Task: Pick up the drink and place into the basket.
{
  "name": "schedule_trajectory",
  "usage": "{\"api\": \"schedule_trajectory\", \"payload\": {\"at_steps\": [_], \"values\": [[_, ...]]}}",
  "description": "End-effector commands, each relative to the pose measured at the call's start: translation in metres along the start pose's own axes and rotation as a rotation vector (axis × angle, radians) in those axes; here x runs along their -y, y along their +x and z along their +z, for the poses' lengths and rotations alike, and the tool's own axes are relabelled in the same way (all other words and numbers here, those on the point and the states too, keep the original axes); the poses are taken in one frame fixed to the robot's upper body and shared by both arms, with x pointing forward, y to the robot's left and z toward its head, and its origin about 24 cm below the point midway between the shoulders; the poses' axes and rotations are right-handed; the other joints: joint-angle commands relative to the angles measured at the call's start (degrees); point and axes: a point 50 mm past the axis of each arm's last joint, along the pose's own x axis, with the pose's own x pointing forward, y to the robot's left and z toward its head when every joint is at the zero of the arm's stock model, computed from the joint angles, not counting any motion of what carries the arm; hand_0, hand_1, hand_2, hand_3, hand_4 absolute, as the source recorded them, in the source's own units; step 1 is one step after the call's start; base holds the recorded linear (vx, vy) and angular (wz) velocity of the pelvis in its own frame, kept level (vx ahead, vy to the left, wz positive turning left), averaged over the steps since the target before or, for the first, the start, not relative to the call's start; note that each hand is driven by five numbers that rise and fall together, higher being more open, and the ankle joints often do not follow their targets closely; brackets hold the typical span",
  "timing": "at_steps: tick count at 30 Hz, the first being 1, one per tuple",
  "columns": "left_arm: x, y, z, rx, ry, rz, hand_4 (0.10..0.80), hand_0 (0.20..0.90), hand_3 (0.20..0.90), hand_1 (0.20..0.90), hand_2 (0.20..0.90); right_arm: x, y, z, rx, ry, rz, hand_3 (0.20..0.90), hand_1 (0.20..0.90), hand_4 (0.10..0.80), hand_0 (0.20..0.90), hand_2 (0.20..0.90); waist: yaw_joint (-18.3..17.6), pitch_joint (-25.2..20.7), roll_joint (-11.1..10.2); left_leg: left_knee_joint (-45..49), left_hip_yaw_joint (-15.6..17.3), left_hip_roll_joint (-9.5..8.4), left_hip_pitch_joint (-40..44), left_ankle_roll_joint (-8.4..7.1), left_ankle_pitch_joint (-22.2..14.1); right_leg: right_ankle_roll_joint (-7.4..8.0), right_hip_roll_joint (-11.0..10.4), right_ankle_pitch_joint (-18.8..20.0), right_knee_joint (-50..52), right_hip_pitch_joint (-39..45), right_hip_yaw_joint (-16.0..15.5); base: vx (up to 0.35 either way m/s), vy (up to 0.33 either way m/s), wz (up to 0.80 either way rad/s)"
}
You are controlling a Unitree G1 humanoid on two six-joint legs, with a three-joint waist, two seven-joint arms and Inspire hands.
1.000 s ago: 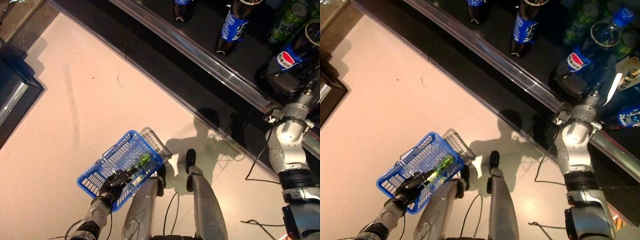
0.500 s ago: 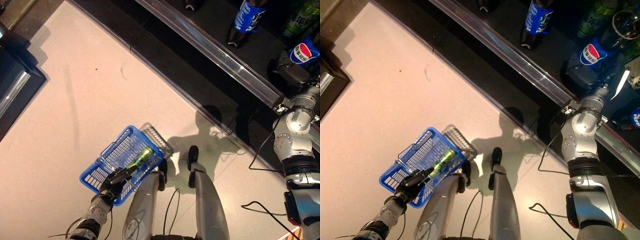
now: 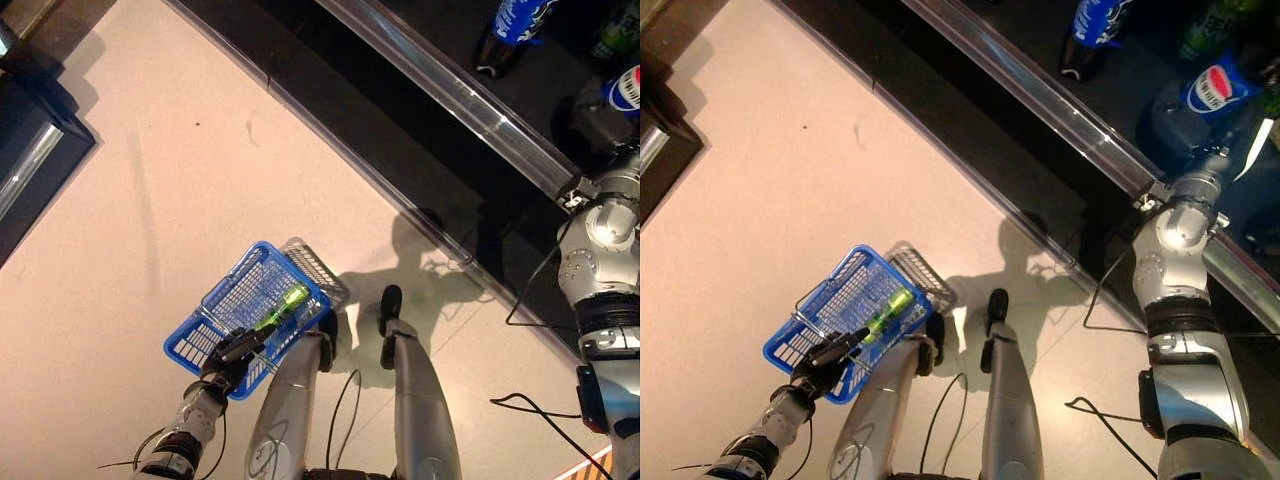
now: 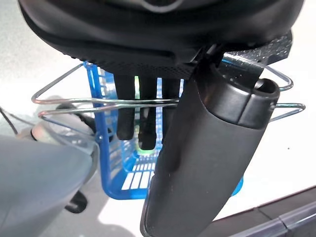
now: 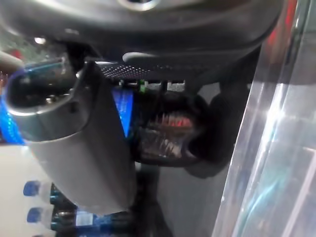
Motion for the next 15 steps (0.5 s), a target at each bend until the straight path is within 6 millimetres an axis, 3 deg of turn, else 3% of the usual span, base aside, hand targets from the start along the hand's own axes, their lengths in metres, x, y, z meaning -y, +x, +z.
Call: {"api": "schedule_trajectory", "payload": {"at_steps": [1, 15], "values": [[-0.042, -0.027, -0.034, -0.115, 0.032, 0.078, 0.1, 0.3, 0.2, 0.3, 0.3, -0.002, 0.024, 0.096, 0.428, -0.052, -0.005, 0.2, 0.3, 0.1, 0.3, 0.3, 0.96, -1.06, 1.78, -5.44, -11.22, -5.03, 0.81, -0.09, 1.99, -2.05, 4.28, -14.42, 10.66, 3.21, -4.67, -0.022, -0.003, -0.06], [-0.051, -0.032, -0.028, -0.073, 0.002, 0.093, 0.1, 0.3, 0.2, 0.3, 0.3, 0.001, 0.002, 0.133, 0.735, -0.191, -0.082, 0.2, 0.3, 0.1, 0.3, 0.3, -0.26, -1.07, 1.19, -3.5, -11.22, -5.77, 2.99, 0.57, 0.4, -1.77, 4.19, -14.47, 10.52, 5.73, -3.48, -0.053, -0.007, 0.0]]}}
